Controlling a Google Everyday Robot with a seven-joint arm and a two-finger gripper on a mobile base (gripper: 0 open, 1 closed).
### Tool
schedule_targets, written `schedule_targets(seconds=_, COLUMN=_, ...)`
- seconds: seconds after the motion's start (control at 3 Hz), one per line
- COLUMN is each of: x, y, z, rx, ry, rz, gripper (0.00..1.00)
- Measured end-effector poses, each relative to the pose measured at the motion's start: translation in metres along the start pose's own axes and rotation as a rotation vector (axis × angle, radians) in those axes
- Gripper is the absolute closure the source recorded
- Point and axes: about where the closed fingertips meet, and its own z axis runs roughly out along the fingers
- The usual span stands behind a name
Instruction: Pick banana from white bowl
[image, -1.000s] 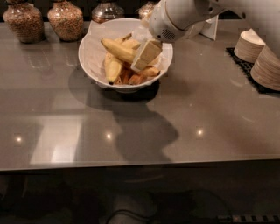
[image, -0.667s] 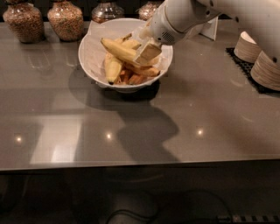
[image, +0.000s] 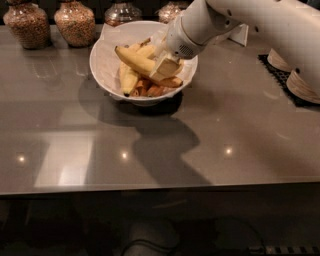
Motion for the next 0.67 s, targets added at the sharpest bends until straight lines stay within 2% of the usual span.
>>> schedule_targets(seconds=0.33, x=-0.0070, y=0.0135, z=0.0105, rx=-0.046, ry=-0.006, rz=-0.019, gripper=0.47)
schedule_targets(seconds=0.67, x=-0.0083, y=0.0212, z=0.0130, rx=-0.067, ry=-0.012, rz=-0.024, gripper=0.65)
